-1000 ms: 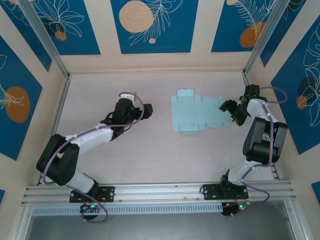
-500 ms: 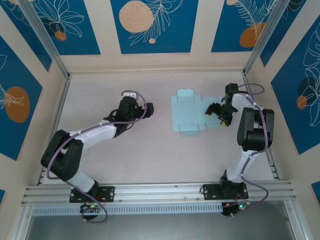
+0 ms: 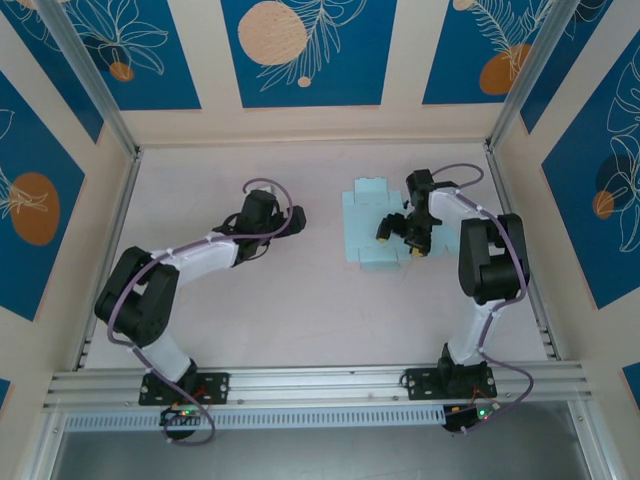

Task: Fold the paper box

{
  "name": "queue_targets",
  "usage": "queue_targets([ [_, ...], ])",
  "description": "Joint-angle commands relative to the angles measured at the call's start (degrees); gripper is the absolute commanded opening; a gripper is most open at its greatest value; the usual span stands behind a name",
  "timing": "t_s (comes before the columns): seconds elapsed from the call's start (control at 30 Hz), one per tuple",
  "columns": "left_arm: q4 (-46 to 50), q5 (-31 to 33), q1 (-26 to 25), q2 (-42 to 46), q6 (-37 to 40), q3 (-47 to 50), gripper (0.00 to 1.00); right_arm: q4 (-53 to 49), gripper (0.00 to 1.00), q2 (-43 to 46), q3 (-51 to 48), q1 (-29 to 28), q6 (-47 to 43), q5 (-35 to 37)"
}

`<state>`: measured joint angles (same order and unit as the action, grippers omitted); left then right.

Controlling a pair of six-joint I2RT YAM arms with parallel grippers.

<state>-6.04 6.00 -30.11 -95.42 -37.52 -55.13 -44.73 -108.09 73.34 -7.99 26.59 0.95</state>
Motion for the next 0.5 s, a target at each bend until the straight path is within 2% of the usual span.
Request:
queue_targets([
  [0.0,2.3,-2.6,0.3,-1.0,-2.1,-1.8,0.95,-0.9,0.87,-2.1,-1.3,-1.9,2.3,-3.0],
  [0.23,3.5,-2.0,0.6,0.6,-3.3,-0.1,0.9,3.7,0.86,-1.9,-2.9,-9.0,7.0,-10.9],
  [0.47,4.9,-2.9,1.0,2.2,-5.4,1.0,0.83,3.6,0.86,-3.4,1.9,-15.5,9.5,-12.2],
])
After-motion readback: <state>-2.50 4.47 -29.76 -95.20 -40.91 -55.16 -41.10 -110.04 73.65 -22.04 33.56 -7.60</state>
